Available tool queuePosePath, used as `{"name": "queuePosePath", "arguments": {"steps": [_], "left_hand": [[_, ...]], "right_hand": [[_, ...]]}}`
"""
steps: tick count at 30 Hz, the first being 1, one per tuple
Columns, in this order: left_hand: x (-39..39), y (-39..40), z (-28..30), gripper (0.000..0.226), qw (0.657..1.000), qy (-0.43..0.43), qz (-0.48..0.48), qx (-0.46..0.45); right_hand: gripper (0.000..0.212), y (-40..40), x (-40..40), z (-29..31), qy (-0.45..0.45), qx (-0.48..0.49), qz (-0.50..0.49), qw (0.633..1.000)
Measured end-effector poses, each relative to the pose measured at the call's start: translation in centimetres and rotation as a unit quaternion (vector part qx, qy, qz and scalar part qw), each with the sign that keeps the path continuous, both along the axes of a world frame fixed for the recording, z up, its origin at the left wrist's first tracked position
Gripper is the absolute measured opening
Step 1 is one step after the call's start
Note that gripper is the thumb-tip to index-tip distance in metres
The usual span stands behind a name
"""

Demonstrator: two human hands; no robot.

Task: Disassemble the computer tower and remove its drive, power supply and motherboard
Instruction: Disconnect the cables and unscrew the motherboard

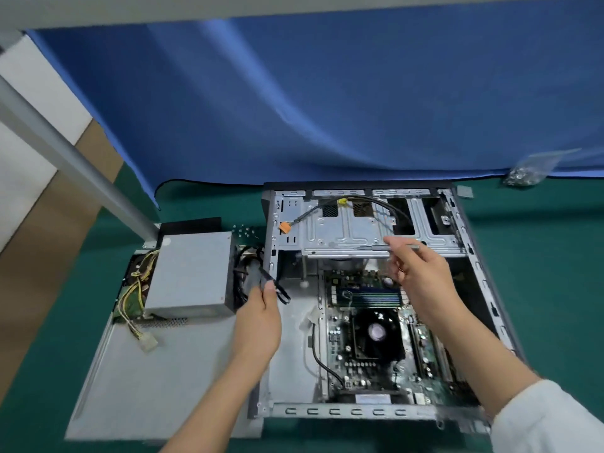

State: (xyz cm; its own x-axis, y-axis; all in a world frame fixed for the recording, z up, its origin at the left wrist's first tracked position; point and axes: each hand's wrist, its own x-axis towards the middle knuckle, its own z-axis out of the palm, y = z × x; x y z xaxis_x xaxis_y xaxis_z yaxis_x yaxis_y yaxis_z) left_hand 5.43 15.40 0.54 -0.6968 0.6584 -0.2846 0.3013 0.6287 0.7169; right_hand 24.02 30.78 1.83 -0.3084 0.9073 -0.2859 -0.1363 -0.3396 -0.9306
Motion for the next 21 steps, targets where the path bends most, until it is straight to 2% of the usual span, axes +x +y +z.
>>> {"name": "queuePosePath", "arguments": {"steps": [2, 7, 10, 12, 17, 21], "left_hand": [[0.3, 0.2, -0.2, 0.038, 0.999, 0.035, 0.011, 0.004], [0.4, 0.6, -0.9, 0.048, 0.992, 0.123, 0.015, -0.017], [0.4, 0.8, -1.2, 0.05, 0.987, 0.156, 0.011, -0.037], [0.3, 0.8, -1.5, 0.051, 0.984, 0.171, 0.014, -0.049], [0.4, 1.0, -1.5, 0.049, 0.979, 0.19, 0.027, -0.074], [0.6, 1.2, -1.4, 0.047, 0.973, 0.209, 0.024, -0.09]], "right_hand": [[0.013, -0.3, 2.1, -0.6, -0.029, 0.004, -0.007, 1.0], [0.017, -0.2, 5.7, -3.5, -0.171, 0.053, -0.019, 0.984], [0.02, 0.0, 6.2, -5.5, -0.334, 0.114, -0.018, 0.936], [0.022, 0.0, 6.4, -6.3, -0.407, 0.134, -0.009, 0.903], [0.027, 0.7, 6.4, -7.2, -0.485, 0.115, 0.023, 0.867], [0.025, 0.8, 6.4, -7.6, -0.501, 0.089, 0.047, 0.859]]}}
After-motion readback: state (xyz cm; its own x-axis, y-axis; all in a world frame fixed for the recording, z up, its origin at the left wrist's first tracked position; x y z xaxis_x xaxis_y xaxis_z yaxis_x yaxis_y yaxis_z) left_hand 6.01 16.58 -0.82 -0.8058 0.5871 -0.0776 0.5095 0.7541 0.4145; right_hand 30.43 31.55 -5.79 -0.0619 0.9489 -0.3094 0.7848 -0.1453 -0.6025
